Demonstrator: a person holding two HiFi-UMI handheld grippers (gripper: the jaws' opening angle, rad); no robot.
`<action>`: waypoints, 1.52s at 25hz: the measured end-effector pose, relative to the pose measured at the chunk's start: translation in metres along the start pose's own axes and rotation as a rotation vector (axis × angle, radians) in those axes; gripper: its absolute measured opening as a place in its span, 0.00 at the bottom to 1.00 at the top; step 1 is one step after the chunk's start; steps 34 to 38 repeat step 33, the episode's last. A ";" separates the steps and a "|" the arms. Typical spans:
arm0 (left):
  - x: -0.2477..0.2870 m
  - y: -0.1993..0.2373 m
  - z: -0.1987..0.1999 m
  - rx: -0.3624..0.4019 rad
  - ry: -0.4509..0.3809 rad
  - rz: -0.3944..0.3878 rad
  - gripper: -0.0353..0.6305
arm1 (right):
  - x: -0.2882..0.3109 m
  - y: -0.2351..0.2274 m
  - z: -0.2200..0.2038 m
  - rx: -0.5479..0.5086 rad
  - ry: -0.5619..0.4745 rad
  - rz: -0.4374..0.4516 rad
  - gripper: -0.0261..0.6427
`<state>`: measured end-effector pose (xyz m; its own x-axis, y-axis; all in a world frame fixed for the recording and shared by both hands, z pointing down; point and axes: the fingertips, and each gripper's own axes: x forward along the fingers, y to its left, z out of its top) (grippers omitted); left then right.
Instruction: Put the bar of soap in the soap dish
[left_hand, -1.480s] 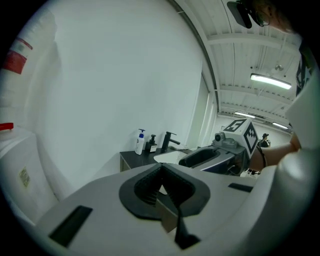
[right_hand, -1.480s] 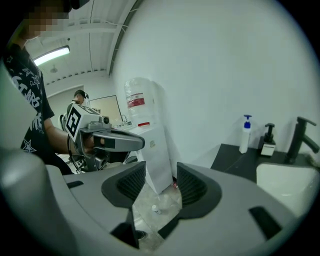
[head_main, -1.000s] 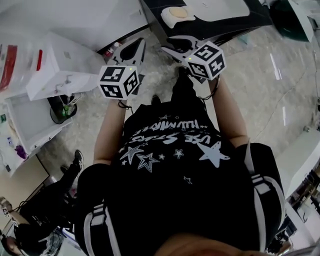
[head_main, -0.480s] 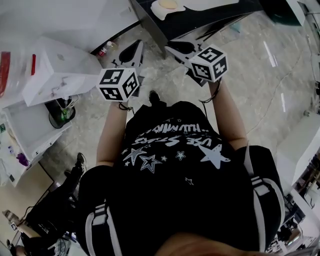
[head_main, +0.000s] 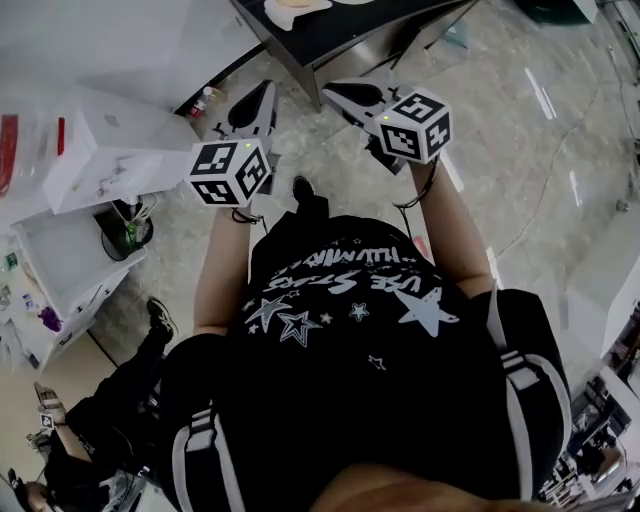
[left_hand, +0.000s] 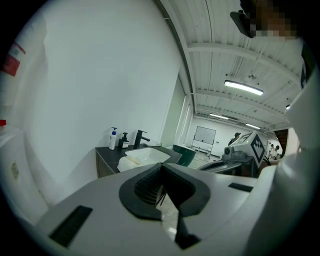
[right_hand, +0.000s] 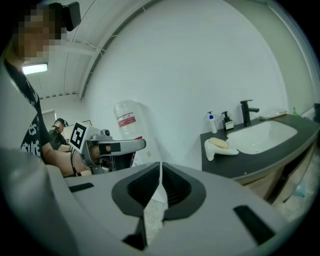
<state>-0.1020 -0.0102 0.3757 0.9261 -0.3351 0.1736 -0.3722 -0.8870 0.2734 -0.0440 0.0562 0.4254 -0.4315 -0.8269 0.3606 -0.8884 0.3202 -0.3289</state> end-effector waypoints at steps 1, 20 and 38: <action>-0.001 -0.007 -0.002 0.003 0.000 -0.002 0.07 | -0.007 0.001 -0.001 0.000 -0.008 -0.001 0.07; -0.045 -0.129 -0.022 0.048 -0.036 0.005 0.07 | -0.111 0.048 -0.040 -0.092 -0.032 0.022 0.05; -0.081 -0.191 -0.046 0.053 -0.039 0.020 0.07 | -0.163 0.076 -0.060 -0.133 -0.063 -0.008 0.05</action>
